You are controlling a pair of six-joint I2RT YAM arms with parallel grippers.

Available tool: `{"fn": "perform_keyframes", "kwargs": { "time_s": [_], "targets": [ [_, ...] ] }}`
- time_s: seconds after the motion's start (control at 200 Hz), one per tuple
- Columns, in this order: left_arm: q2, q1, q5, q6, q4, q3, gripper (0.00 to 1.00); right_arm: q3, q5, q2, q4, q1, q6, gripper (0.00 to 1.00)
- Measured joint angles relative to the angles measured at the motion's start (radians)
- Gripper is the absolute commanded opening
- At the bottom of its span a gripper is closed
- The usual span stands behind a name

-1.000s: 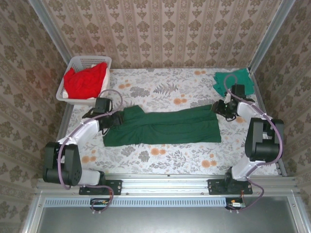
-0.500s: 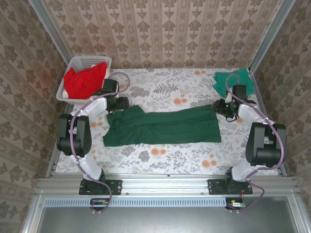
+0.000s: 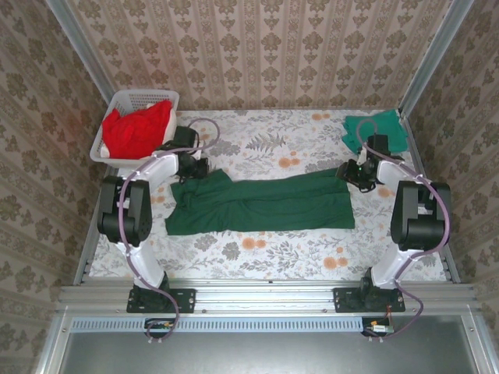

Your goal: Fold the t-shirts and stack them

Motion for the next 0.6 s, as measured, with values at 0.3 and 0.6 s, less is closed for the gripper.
{"fn": "perform_keyframes", "kwargs": {
  "time_s": [0.3, 0.6],
  "targets": [
    [-0.085, 0.029, 0.045, 0.006, -0.014, -0.001, 0.0, 0.108, 0.045, 0.056, -0.049, 0.038, -0.027, 0.09],
    [-0.167, 0.035, 0.068, 0.012, -0.031, 0.005, 0.0, 0.153, 0.051, 0.068, -0.079, 0.038, -0.029, 0.0]
  ]
}}
